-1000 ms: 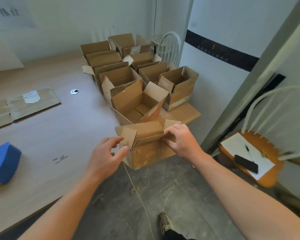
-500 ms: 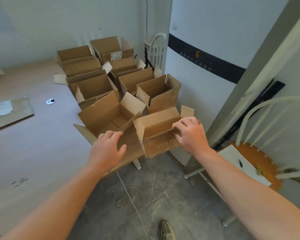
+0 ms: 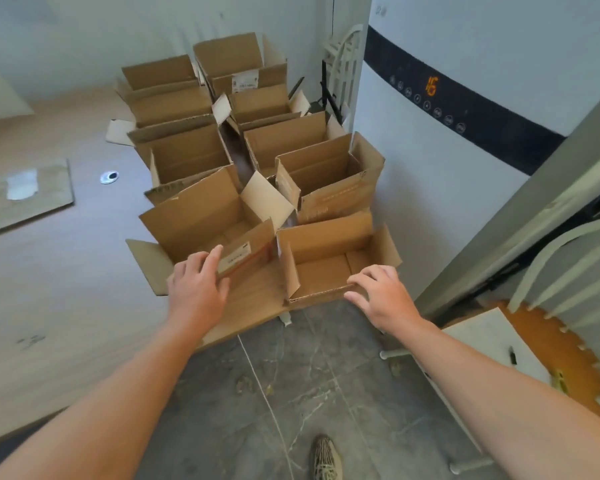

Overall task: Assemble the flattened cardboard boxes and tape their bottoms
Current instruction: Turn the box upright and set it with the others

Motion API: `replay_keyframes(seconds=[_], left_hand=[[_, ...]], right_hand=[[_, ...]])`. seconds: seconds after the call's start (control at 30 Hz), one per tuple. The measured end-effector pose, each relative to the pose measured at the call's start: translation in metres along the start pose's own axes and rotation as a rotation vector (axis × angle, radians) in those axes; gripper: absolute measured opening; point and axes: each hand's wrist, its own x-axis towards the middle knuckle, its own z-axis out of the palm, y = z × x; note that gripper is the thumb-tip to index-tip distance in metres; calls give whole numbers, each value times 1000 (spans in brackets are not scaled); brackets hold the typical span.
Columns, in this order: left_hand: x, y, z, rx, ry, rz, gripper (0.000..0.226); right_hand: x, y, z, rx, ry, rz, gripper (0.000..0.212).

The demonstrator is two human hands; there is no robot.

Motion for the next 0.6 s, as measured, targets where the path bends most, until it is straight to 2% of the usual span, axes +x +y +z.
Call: replay_keyframes(seconds=[0.17,0.37,0.5,0.6], left_hand=[[9,-6,1,3,-13,54,62],[23,-26,-1,45,-1,154,64],[21,-32,-5,161,25,66,67],[9,-40,-6,286,32,42,56]], right_hand=[[15,1,-1,131,13,65,38],[26,9,-5,151,-3,63,36],[26,1,-7,72,14,69,36],[22,-3,-9,9,34,71,38]])
